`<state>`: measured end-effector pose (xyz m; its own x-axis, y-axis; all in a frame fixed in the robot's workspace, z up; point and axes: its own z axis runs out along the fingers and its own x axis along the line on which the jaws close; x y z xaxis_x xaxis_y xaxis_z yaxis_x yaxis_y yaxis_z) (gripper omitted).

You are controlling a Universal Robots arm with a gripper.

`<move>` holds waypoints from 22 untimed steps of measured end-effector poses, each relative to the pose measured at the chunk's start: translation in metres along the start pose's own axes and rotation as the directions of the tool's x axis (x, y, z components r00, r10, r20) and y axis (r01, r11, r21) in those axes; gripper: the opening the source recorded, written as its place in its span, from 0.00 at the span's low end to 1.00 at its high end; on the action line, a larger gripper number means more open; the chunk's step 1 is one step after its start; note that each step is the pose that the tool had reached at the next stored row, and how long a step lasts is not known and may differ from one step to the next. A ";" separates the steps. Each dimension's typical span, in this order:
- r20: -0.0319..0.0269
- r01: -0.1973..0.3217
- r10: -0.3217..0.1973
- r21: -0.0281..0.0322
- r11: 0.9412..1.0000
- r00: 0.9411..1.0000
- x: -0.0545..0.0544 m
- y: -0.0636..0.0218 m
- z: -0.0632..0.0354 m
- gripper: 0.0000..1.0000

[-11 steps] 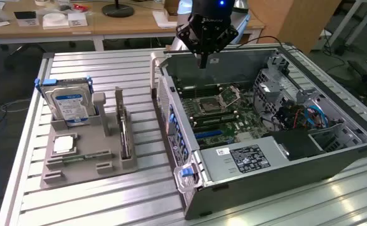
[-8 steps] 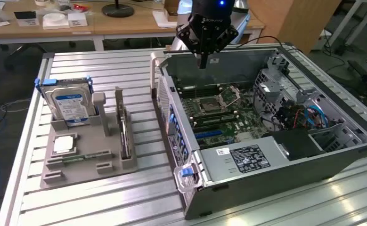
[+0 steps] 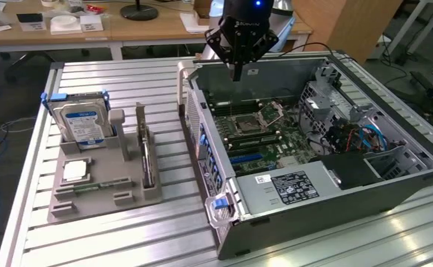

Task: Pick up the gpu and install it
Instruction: 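Reach for the gpu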

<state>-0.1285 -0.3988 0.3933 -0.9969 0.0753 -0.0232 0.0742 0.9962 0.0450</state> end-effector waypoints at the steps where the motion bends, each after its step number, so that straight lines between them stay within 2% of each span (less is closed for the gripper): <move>1: 0.000 0.000 0.000 0.000 1.000 1.000 0.001 -0.0001 0.0000 0.11; 22: 0.000 0.000 0.000 0.000 1.000 1.000 0.033 -0.0025 -0.0008 0.11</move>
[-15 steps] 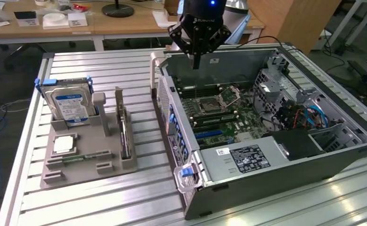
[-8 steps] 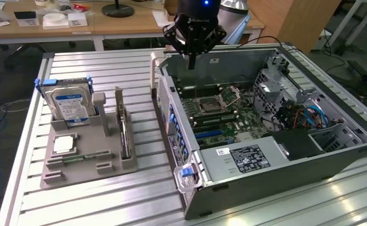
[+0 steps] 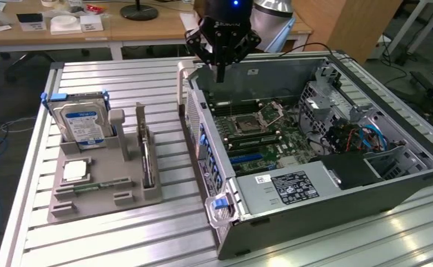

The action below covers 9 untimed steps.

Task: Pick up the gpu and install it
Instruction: 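Reach for the gpu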

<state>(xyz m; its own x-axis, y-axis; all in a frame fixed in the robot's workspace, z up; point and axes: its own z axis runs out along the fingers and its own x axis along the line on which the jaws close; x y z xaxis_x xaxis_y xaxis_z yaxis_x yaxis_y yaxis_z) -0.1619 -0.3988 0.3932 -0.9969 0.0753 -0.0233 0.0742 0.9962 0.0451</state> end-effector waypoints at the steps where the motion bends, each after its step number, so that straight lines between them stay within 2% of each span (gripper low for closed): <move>1: 0.000 0.000 0.000 0.000 1.000 1.000 0.001 -0.0001 0.0000 0.11; 9: 0.000 0.000 0.000 0.000 1.000 1.000 0.010 -0.0008 -0.0002 0.11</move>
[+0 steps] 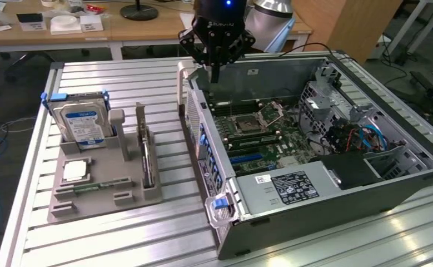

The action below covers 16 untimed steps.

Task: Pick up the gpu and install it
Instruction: 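Reach for the gpu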

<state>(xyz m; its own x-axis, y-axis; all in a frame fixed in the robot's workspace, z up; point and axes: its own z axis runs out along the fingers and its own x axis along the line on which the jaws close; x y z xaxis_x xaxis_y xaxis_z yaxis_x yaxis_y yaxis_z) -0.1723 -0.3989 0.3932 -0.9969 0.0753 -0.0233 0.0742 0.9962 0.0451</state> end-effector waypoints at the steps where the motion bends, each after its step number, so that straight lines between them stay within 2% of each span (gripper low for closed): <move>1: 0.000 0.000 0.000 0.000 1.000 1.000 0.001 -0.0001 0.0000 0.11; 16: 0.000 0.000 0.000 0.000 1.000 1.000 0.019 -0.0014 -0.0004 0.11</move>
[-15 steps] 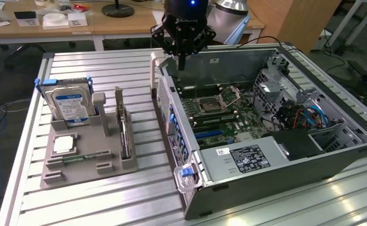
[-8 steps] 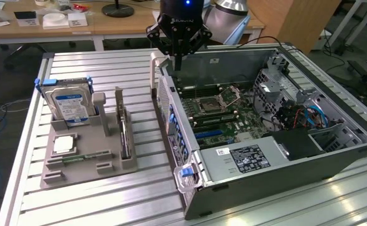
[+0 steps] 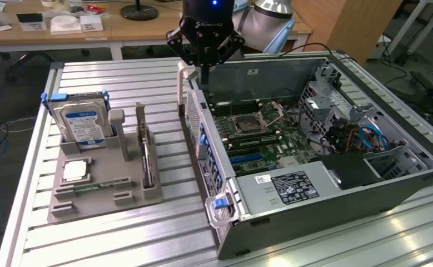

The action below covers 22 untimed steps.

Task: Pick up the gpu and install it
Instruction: 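Reach for the gpu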

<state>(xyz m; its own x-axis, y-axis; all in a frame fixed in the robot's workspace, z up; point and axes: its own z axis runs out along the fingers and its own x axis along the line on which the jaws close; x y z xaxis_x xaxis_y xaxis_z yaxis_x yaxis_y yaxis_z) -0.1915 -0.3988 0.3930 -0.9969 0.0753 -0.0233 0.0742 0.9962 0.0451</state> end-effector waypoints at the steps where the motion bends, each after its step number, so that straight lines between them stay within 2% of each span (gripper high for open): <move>1: 0.000 0.000 0.000 0.000 1.000 1.000 0.001 -0.0001 0.0000 0.11; 22: 0.000 0.000 0.000 0.000 1.000 1.000 0.027 -0.0020 -0.0004 0.11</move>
<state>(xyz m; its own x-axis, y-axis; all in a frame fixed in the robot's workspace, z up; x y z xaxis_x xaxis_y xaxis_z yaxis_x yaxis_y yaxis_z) -0.2186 -0.3988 0.3927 -0.9969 0.0753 -0.0233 0.0742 0.9962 0.0451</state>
